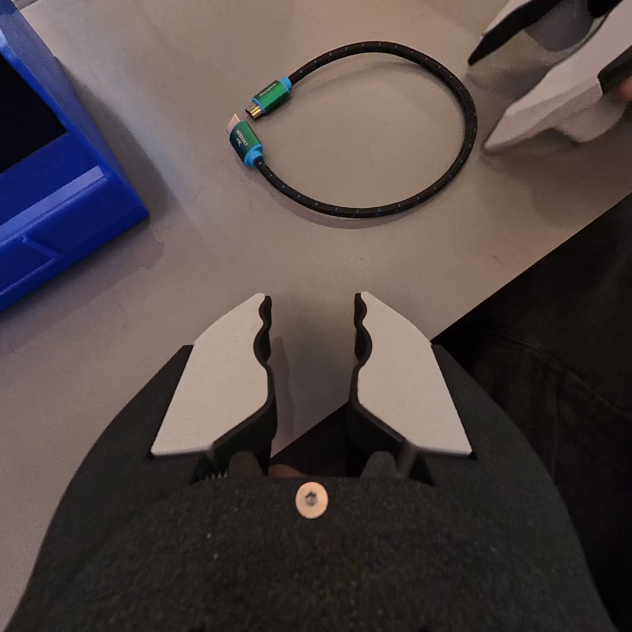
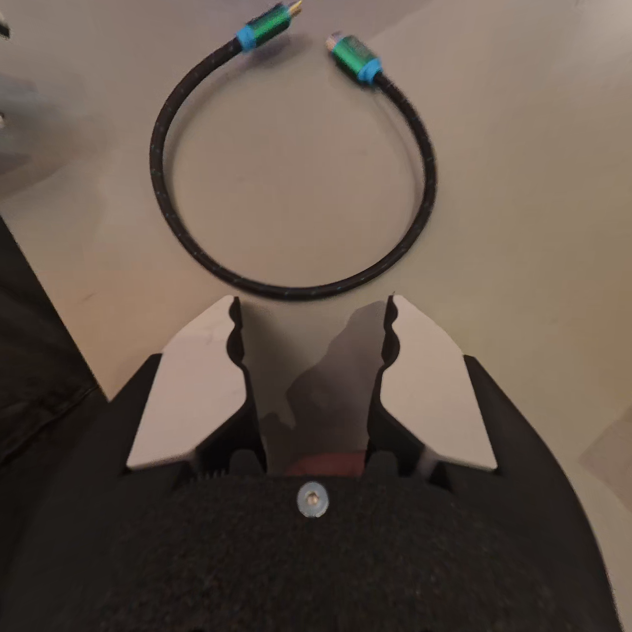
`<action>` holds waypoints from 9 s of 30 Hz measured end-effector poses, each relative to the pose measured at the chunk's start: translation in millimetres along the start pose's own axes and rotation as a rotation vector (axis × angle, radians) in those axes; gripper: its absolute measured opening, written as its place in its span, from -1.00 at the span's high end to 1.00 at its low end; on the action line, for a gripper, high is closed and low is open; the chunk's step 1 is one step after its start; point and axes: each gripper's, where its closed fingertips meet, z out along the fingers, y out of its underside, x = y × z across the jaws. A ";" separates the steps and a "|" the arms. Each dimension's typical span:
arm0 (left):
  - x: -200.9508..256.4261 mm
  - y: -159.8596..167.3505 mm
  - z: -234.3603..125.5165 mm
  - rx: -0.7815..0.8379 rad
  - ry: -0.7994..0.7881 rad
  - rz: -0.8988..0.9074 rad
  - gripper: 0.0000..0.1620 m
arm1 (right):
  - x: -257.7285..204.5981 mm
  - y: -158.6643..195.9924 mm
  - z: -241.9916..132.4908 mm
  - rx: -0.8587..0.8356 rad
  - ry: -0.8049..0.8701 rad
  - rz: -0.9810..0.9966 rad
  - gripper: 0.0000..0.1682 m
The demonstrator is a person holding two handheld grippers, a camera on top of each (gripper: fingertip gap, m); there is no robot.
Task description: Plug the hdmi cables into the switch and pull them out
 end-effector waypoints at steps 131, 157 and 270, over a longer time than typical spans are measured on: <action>-136.3 -23.4 -54.1 0.389 -0.322 -0.351 0.52 | 115.3 79.6 -186.4 0.485 0.749 0.368 0.62; -111.7 -22.1 -29.0 0.290 -0.295 -0.224 0.61 | 120.0 18.6 -150.2 0.575 0.599 0.380 0.47; -198.7 32.9 -110.4 0.226 -0.774 -0.465 0.95 | -90.6 -205.9 87.1 0.526 0.248 0.256 0.97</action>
